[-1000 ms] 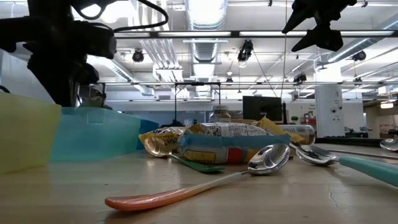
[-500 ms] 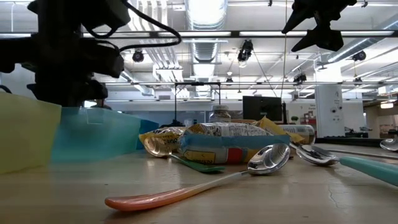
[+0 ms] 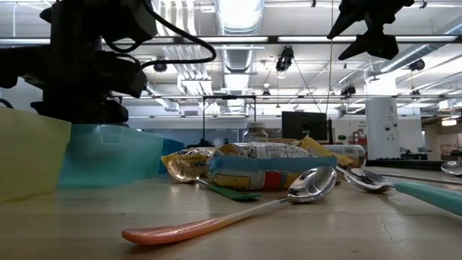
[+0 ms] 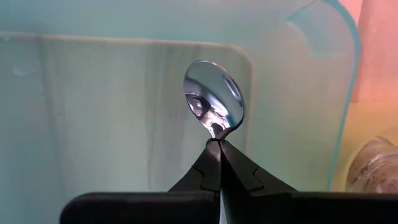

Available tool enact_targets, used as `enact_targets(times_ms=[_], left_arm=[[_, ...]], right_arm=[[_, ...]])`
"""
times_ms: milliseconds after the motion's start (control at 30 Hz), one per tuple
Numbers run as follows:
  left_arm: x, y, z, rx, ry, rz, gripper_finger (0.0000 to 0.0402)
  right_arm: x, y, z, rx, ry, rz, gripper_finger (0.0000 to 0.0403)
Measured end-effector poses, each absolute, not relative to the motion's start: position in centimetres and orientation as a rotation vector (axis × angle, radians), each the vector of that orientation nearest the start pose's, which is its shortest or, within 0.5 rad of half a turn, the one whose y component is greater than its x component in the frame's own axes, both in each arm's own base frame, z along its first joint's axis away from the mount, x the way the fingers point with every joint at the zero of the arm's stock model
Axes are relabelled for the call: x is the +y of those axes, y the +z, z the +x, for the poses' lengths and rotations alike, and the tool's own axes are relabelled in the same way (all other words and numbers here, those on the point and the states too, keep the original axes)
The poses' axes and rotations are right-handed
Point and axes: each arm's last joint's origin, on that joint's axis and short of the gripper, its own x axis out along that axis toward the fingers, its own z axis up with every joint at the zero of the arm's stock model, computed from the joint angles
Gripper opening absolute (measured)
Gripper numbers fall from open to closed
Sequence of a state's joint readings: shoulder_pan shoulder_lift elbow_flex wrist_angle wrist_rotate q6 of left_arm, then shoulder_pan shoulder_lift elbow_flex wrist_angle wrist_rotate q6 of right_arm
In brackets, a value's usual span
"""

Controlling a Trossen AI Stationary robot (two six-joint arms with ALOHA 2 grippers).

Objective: Pick & Place Food Item
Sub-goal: Put the blue spoon into the light blue bin

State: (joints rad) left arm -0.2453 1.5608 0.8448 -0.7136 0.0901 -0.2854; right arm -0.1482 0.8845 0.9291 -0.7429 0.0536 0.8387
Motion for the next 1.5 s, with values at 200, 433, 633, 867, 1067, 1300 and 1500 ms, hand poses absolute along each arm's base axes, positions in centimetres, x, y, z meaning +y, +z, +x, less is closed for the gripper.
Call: enact_targets(times_ms=[200, 433, 633, 867, 1067, 1300, 1500], left_arm=[[-6.06, 15.65, 24.86, 1.455, -0.100, -0.153, 0.0000], [-5.50, 15.66, 25.01, 1.451, -0.085, -0.166, 0.0000], [-5.48, 15.66, 25.00, 1.452, -0.087, -0.164, 0.0000], [-5.48, 15.66, 25.00, 1.452, -0.087, -0.164, 0.0000], [-5.46, 15.66, 25.00, 1.452, -0.086, -0.164, 0.0000], [-5.46, 15.66, 25.00, 1.452, -0.086, -0.165, 0.0014], [-5.46, 15.66, 25.00, 1.452, -0.086, -0.165, 0.0067]], right_arm=[[-2.65, 31.65, 16.67, 0.577, -0.476, 0.832, 0.0241], [-2.65, 31.64, 16.67, 0.579, -0.473, 0.826, 0.0241], [-2.65, 31.64, 16.67, 0.580, -0.472, 0.822, 0.0241], [-2.65, 31.64, 16.67, 0.580, -0.472, 0.822, 0.0241], [-2.65, 31.64, 16.67, 0.580, -0.472, 0.822, 0.0241], [-2.65, 31.64, 16.67, 0.580, -0.472, 0.824, 0.0241], [-2.64, 31.64, 16.67, 0.579, -0.472, 0.826, 0.0241]])
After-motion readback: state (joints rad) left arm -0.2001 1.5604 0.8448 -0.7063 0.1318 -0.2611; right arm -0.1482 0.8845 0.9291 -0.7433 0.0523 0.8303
